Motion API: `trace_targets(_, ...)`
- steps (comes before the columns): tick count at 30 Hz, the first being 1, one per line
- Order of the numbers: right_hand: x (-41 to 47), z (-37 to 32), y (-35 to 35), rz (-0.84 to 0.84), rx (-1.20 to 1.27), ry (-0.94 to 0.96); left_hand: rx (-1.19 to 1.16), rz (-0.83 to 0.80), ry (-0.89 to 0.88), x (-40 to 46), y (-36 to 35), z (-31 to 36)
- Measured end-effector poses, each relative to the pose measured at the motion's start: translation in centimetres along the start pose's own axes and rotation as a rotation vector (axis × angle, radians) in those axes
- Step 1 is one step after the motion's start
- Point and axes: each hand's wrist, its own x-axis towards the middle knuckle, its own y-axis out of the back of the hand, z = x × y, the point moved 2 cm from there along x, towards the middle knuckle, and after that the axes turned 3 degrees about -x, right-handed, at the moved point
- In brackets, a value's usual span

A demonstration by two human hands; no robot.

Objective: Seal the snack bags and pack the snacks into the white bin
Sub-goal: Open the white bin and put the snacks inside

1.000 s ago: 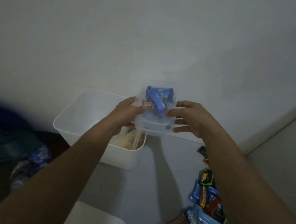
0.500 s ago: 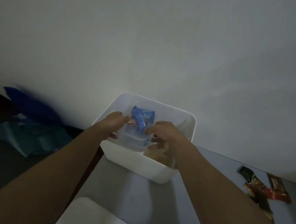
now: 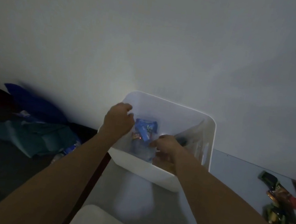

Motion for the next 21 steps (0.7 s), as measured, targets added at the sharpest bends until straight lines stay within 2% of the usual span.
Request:
trace_targets(1, -0.1, 0.0, -0.1, -0.006, -0.013, -0.011, 0.003, 0.146, -0.086, 0.1, 0.6, -0.1)
trace_targets(2, -0.1, -0.1, -0.1, -0.005, -0.034, -0.015, 0.018, 0.225, -0.120, 0.4, 0.9, -0.3)
trace_targets(3, -0.2, -0.2, -0.2, -0.008, -0.055, -0.011, 0.009, 0.209, -0.085, 0.5, 1.2, -0.6)
trace_targets(5, 0.0, -0.4, -0.6, -0.041, -0.088, 0.015, -0.015, 0.032, 0.083, 0.8, 0.9, -1.7)
trace_targets(7, -0.1, -0.7, -1.4, -0.102, -0.110, 0.056, 0.008, -0.083, 0.147, 0.8, 0.5, -2.7)
trace_targets(10, -0.2, -0.7, -2.1, -0.134, -0.194, 0.078, -0.063, -0.049, 0.101, 0.9, 0.8, -3.2)
trace_targets(13, -0.9, -0.8, -1.8, -0.097, -0.297, 0.081, -0.195, -0.096, 0.165, 0.9, 1.3, -3.7)
trace_targets(16, -2.0, -1.4, -0.6, -0.009, -0.358, 0.118, -0.310, -0.132, 0.221, 0.4, 1.2, -3.7)
trace_targets(21, -4.4, -0.9, 2.3, 0.112, -0.446, 0.214, -0.329, -0.125, 0.210, -1.1, 0.8, -2.0)
